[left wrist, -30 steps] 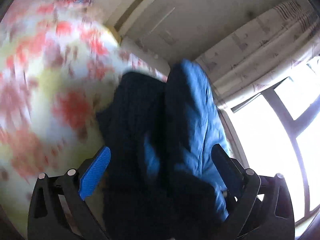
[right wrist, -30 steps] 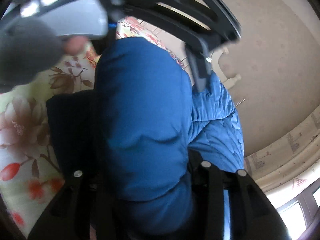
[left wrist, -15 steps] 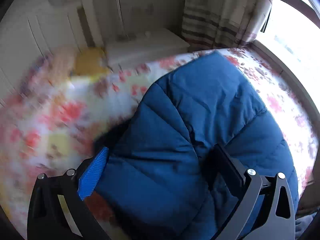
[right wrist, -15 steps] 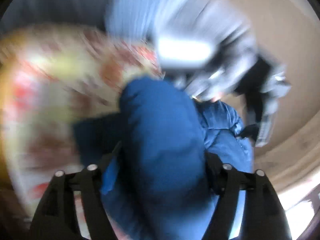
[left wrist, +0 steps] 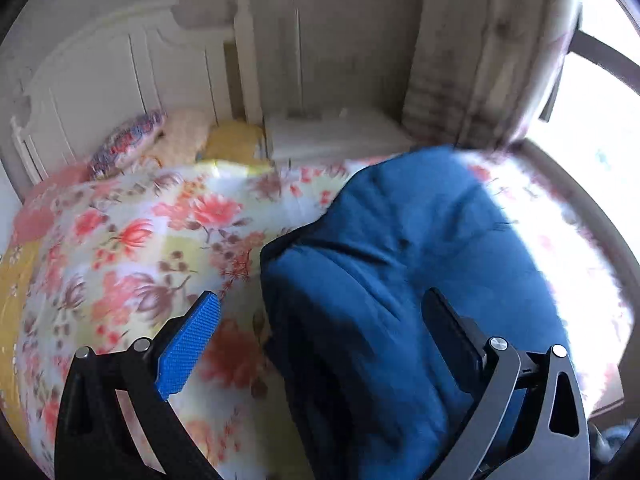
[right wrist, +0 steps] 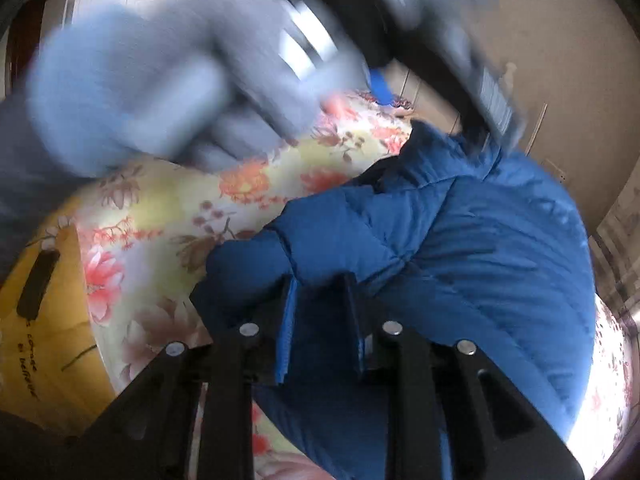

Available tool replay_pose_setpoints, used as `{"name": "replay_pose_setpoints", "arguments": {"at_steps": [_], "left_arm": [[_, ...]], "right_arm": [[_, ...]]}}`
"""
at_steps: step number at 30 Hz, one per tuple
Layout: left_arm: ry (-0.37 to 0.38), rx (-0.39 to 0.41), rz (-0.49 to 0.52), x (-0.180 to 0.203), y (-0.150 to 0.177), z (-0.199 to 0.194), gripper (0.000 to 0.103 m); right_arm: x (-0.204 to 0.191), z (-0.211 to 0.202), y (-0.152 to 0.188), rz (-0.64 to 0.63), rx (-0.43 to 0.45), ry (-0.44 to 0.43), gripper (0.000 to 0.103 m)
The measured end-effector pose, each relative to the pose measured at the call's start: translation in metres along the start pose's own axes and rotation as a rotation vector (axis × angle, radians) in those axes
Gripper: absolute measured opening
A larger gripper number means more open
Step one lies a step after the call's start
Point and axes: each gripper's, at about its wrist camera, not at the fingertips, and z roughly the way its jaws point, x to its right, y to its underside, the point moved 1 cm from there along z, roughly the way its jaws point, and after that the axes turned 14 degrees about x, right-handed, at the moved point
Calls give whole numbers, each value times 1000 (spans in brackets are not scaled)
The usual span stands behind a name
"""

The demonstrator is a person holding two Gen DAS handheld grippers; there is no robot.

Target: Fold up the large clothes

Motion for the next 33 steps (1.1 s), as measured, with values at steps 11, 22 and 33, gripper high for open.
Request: {"name": "replay_pose_setpoints", "arguments": {"at_steps": [11,22,33], "left_arm": [[18,1,-185,4,45,-24,93],[-91,90,-18,61,70,-47,95],[-53,-1,-249,26,122,-16,99]], "right_arm": [[-1,-13,2,-4,53,-54,25],[168,-136,9,265,214,19,49],[290,103,-10,426,-136,95,43]]}}
